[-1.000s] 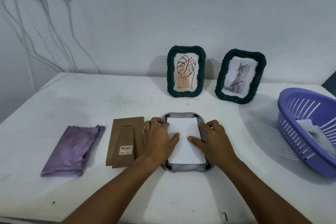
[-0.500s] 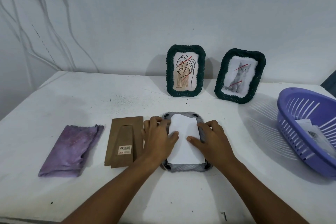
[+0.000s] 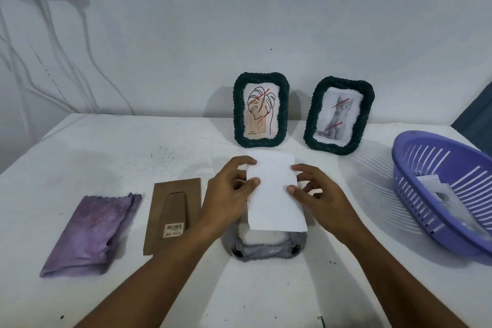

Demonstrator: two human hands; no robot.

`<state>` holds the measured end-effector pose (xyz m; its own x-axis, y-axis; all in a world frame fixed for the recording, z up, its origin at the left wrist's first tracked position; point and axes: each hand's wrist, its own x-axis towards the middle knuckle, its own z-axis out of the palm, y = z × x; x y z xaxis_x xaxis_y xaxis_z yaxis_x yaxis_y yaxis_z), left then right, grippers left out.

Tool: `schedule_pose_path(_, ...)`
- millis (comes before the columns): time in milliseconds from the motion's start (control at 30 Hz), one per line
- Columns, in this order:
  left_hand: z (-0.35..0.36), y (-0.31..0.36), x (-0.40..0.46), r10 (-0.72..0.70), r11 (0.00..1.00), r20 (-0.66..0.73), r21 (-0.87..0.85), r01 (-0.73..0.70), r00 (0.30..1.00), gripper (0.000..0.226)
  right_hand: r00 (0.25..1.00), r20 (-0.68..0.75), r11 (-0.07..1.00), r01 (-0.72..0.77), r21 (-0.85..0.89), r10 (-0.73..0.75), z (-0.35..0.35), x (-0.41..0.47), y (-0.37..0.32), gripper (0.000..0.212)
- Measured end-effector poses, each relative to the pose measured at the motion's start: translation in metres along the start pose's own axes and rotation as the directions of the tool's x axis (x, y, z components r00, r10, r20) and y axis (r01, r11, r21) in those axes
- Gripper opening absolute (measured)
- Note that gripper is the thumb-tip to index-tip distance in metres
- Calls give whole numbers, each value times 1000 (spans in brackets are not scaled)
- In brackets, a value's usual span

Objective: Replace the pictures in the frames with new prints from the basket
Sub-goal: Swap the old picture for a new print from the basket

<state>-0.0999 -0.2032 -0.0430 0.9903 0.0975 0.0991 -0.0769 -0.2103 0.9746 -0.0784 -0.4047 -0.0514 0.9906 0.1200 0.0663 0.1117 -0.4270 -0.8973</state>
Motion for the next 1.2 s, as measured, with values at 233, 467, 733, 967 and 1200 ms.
schedule_pose_path(233,17,7,8,-113,968,268,-188,167,957,40,997,-64,999,-39,19,40,-41,2,-7,24)
schedule_pose_path(467,76,15,24,-142,952,380,-199,231,914,45,980,-196,740,-104,-665,-38,-121,6,-16,37)
schedule_pose_path(733,159,9,31,-253,944,425,-88,318,869,44,977,-116,721,-210,-660,179,-172,-2,3,43)
schedule_pose_path(967,205,18,26,-251,965,406,37,259,878,45,989,-110,768,-146,-624,99,-190,-1,6,44)
schedule_pose_path(1200,229,25,23,-276,960,381,66,272,882,46,993,-97,798,-107,-593,62,-193,1,14,44)
